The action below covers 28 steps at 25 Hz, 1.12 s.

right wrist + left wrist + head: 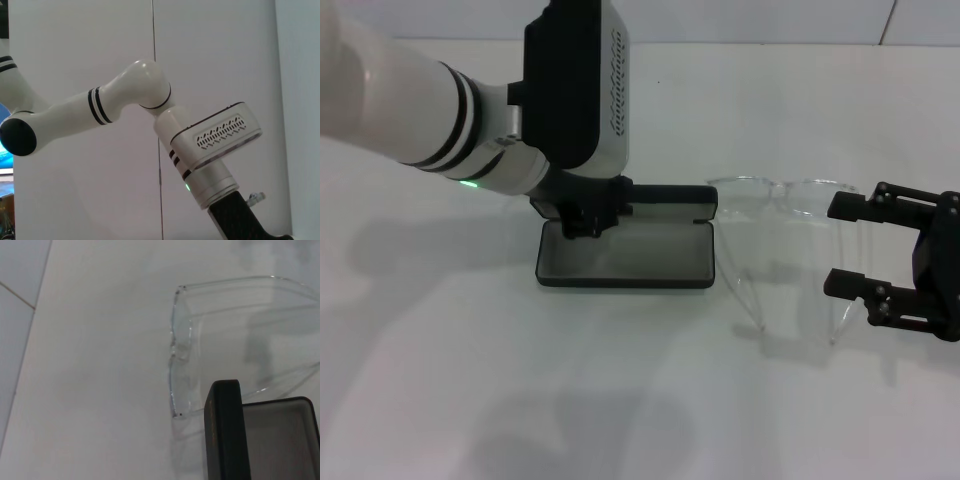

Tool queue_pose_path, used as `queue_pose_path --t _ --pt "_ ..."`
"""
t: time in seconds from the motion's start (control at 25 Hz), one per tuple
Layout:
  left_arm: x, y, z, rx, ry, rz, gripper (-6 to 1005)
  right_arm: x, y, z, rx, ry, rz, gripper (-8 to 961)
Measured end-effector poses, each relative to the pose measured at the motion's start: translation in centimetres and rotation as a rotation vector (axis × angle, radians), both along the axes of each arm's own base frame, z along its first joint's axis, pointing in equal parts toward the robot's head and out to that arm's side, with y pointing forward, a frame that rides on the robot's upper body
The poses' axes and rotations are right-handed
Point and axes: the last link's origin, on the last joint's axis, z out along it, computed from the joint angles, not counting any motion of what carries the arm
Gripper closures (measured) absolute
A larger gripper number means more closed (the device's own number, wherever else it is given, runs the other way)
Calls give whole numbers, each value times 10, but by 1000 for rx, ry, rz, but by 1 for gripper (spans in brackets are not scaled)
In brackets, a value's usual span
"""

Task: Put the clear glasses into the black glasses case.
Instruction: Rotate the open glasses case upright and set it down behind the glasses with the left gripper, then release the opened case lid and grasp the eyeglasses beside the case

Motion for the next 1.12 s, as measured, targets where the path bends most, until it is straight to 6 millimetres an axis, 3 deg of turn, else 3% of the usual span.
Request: queue_pose_path --t 0.4,0.48,0.68,1.12 --pt "3 -4 -2 -26 19 15 782 0 0 0 1 1 1 278" --pt "4 -4 -1 -24 18 12 700 0 1 1 3 1 1 278" --pt "11 -2 6 6 -14 -2 644 0 1 2 9 4 -2 278" --pt "36 -19 55 -62 -432 -7 605 1 1 2 13 4 -7 278"
